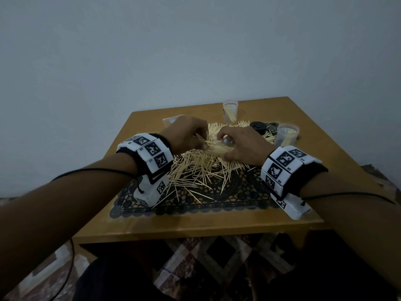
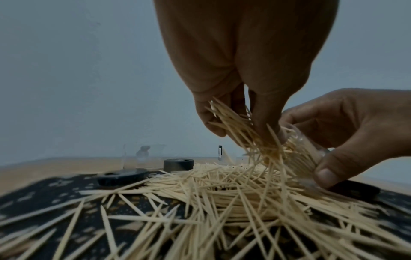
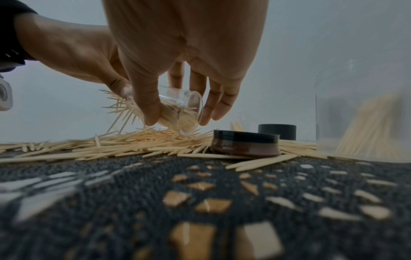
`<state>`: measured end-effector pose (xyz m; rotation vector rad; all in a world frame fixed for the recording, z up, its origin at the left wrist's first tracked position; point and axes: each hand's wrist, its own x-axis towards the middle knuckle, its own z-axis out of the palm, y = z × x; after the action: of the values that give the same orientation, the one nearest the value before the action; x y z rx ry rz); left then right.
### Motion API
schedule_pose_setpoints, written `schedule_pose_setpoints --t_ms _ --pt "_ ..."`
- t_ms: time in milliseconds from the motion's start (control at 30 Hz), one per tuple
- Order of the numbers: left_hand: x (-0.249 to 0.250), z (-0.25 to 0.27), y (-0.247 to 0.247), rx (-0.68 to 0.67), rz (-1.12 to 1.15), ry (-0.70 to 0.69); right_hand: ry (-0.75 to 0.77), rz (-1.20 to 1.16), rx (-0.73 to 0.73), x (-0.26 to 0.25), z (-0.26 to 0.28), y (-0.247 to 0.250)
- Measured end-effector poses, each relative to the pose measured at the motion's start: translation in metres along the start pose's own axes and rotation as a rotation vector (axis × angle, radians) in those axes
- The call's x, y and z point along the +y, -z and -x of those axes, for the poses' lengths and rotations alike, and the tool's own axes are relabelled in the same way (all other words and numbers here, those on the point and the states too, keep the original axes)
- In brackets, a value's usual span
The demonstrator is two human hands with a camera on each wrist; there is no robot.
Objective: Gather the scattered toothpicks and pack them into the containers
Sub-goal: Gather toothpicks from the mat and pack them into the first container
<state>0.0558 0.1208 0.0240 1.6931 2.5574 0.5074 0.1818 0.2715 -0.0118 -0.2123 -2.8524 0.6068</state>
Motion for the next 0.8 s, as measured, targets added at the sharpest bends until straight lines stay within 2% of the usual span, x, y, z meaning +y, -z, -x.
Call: schedule_pose_setpoints --t_ms 100,233,333,600,800 --pt "-0.002 0.000 -0.004 0.026 0.074 0.043 -0.009 -0.013 0.009 0.000 0.000 0.000" --pt "-0.008 0.001 -0.008 -0.014 0.184 0.064 -0.011 -0.019 0.012 0.002 -0.001 -0.001" --pt "-0.011 0.001 -0.010 -0.012 0.180 0.069 -0.009 -0.008 0.013 0.002 -0.002 -0.001" --pt "-0.015 0.009 -0.013 0.125 0.068 0.109 -0.012 -0.015 0.014 0.002 -0.001 -0.001" --pt "-0.007 0.015 -0.011 0.094 0.166 0.149 -0.013 -0.010 0.006 0.001 -0.001 -0.001"
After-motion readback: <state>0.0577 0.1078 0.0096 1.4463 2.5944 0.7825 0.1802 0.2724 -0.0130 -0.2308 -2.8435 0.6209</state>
